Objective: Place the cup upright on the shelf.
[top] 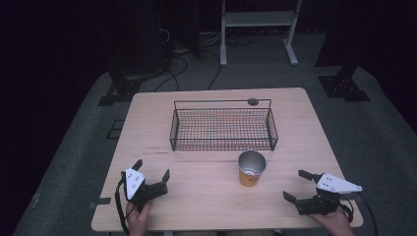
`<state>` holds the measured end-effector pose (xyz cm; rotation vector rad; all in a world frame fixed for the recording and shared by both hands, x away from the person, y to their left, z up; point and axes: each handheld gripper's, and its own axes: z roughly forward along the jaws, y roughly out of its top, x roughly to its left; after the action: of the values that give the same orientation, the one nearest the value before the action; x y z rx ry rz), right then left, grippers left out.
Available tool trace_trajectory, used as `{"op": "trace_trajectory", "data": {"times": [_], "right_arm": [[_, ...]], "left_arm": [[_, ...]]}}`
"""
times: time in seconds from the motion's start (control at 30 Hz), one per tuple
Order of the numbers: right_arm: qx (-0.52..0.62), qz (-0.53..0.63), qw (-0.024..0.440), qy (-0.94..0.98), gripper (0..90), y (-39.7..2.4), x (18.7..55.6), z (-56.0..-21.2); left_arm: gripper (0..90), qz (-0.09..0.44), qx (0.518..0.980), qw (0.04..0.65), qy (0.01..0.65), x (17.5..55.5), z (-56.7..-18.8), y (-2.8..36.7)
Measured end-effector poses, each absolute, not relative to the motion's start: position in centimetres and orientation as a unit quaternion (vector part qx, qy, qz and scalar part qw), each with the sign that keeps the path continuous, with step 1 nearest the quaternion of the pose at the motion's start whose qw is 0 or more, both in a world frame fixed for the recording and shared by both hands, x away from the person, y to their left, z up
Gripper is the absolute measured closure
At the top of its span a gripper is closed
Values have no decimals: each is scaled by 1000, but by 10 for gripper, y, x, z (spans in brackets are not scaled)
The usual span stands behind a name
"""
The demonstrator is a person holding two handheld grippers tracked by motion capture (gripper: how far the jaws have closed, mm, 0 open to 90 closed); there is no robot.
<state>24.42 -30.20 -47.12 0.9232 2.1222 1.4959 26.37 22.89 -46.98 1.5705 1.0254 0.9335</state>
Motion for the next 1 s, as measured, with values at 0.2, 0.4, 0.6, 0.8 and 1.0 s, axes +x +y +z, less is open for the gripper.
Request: {"op": "trace_trajectory", "data": {"times": [0.2, 0.4, 0.6, 0.8, 1.0], "right_arm": [[323, 531, 189, 761, 28, -298, 244, -472], [314, 529, 187, 766, 28, -288, 245, -467], [302, 524, 180, 776, 28, -274, 251, -466], [301, 521, 167, 781, 27, -266, 258, -466], [293, 521, 162, 785, 26, -255, 266, -461]], "left_arm": [[0, 388, 650, 499, 422, 263, -470, 228], [0, 390, 648, 502, 420, 262, -470, 228], [0, 389, 648, 502, 420, 262, -470, 229], [0, 388, 648, 503, 420, 262, -470, 229], [0, 390, 649, 501, 419, 262, -470, 228]]}}
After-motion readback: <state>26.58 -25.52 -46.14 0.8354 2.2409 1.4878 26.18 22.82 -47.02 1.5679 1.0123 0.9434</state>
